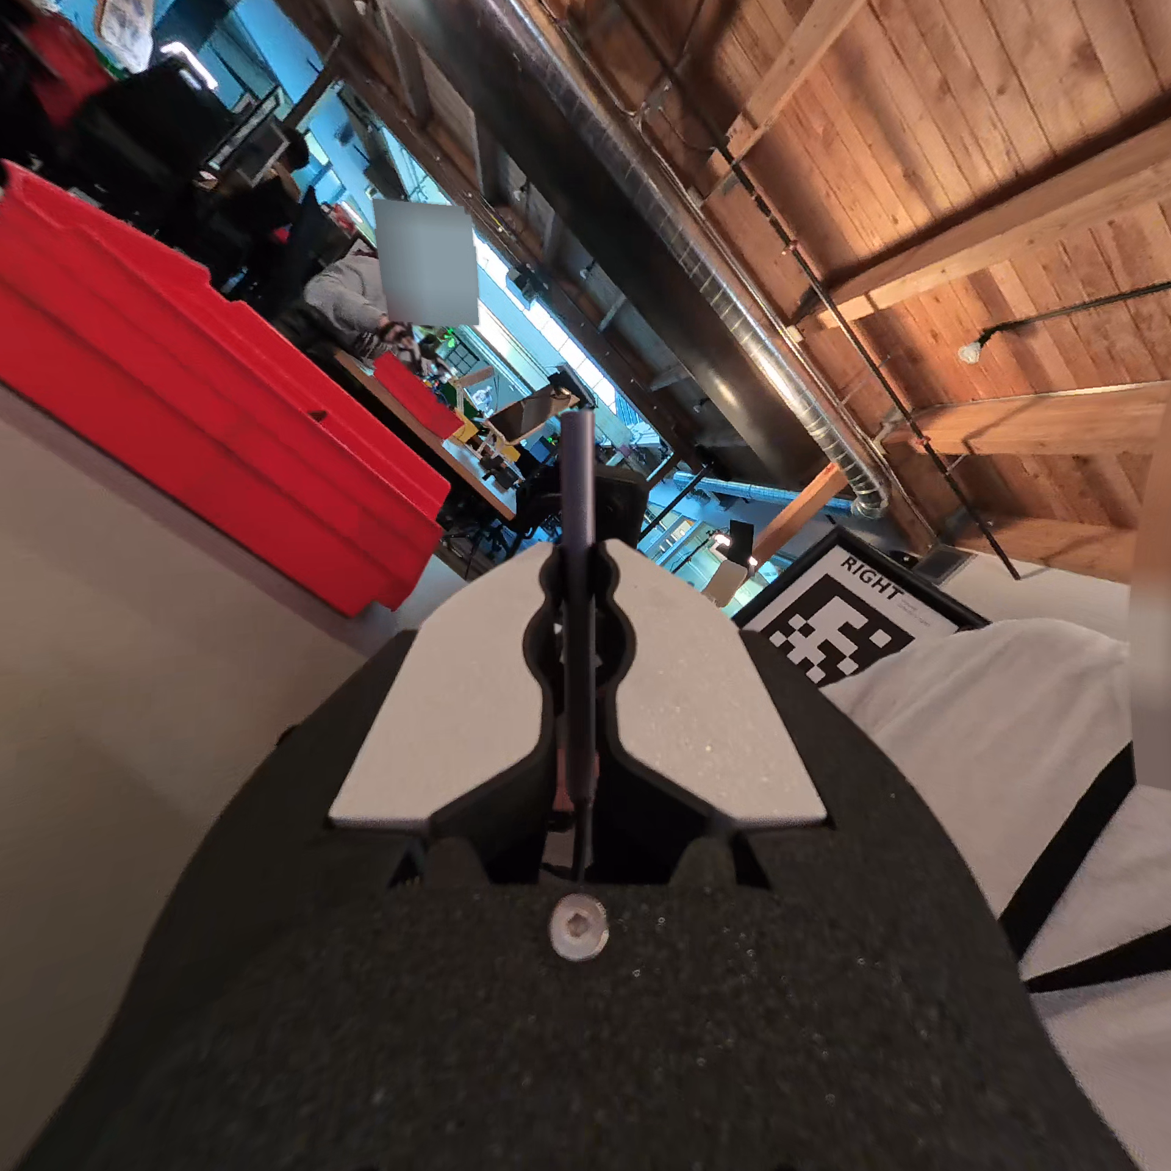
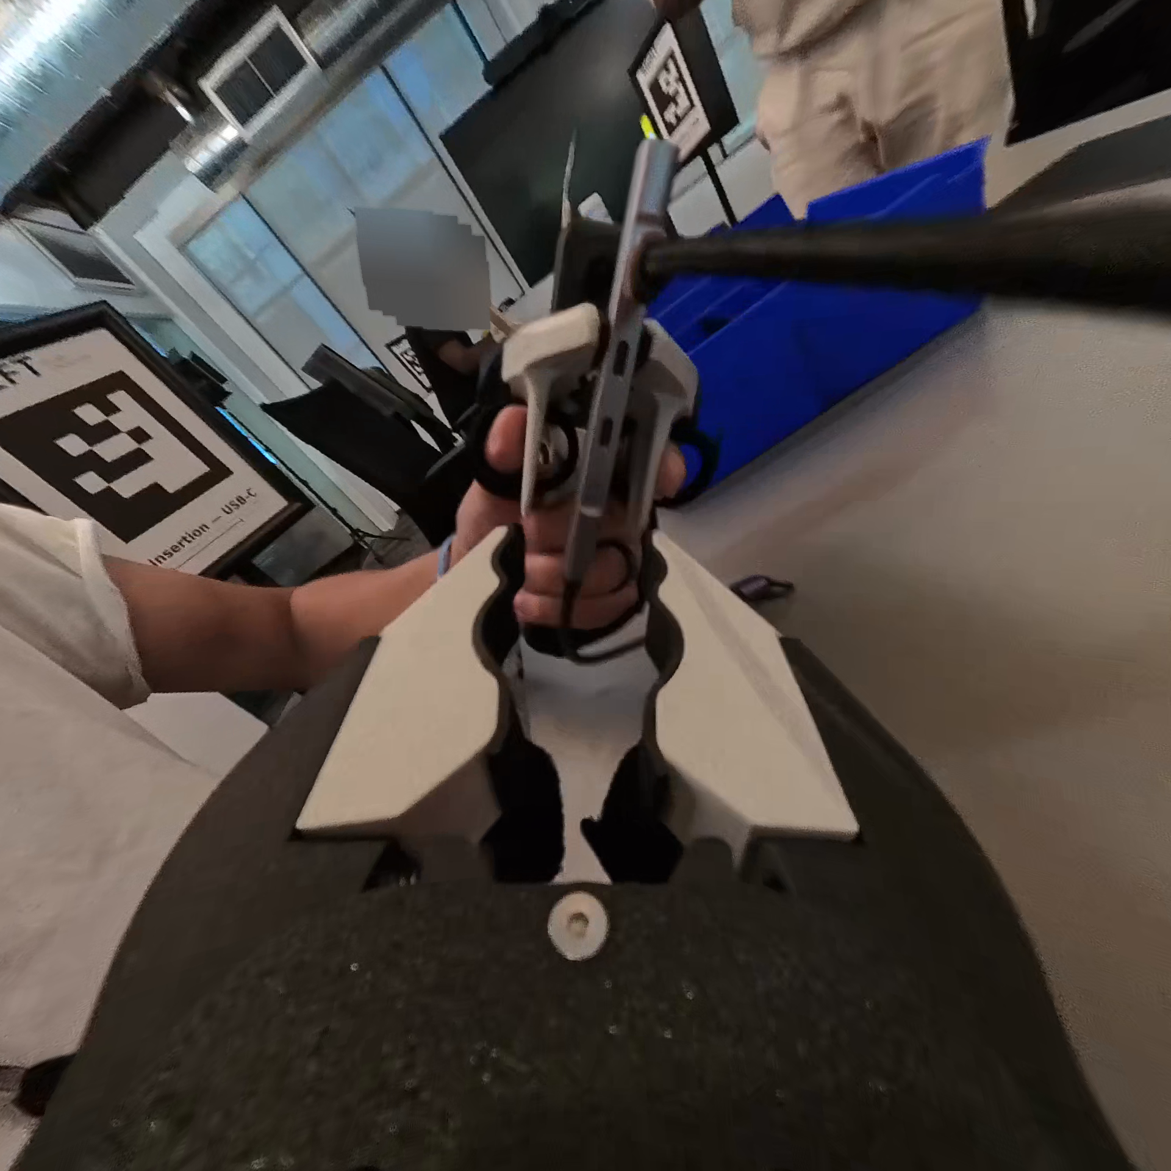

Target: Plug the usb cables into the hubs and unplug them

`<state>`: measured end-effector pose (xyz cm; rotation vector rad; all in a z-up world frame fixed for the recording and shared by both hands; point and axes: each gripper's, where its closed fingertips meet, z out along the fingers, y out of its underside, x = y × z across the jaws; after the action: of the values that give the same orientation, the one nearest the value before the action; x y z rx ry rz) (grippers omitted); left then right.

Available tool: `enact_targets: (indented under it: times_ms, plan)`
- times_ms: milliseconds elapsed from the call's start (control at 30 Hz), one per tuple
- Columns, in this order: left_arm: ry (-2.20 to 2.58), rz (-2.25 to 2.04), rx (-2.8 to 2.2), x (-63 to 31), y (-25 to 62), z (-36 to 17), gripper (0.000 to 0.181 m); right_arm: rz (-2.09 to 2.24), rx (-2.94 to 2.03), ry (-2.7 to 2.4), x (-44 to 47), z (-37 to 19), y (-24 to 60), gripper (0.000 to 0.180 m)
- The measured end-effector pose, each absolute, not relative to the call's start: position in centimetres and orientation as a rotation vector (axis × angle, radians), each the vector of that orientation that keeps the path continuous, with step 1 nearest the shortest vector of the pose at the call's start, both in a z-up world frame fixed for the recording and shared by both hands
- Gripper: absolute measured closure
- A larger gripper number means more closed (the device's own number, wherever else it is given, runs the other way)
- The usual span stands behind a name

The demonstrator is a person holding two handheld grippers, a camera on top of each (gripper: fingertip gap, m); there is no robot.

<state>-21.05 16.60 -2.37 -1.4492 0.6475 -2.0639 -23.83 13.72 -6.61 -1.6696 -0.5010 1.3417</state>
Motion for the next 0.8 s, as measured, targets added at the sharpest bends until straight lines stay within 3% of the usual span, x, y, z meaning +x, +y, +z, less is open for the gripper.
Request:
enact_targets:
  times_ms: [100,200,400,533,567,633,800]
  plan:
    - [0.731,-2.034,-1.438,-20.4,15.4,-2.5,0.172,1.326,-1.644,-0.489,-24.0,-6.1,13.9,0.171]
    - [0.823,-1.956,-1.477,-20.5,15.3,-3.2,0.169,1.137,-1.74,-0.558,-22.8,-7.5,14.4,0.172]
    - [0.979,-1.751,-1.592,-20.9,15.9,-4.3,0.155,-0.076,-1.79,-1.003,-16.5,-9.8,17.1,0.172]
    - [0.911,-1.781,-1.677,-20.1,16.0,-5.0,0.142,-0.479,-1.642,-1.149,-16.0,-10.1,17.5,0.171]
    - [0.911,-1.742,-1.718,-20.0,16.1,-5.6,0.145,-0.527,-1.609,-1.171,-16.1,-10.1,17.4,0.172]
    - [0.945,-1.69,-1.725,-20.0,16.1,-6.3,0.173,-0.574,-1.572,-1.18,-16.3,-9.8,17.4,0.173]
    - [1.031,-1.537,-1.708,-20.5,16.6,-7.0,0.181,-0.578,-1.624,-1.127,-14.9,-9.8,17.9,0.17]
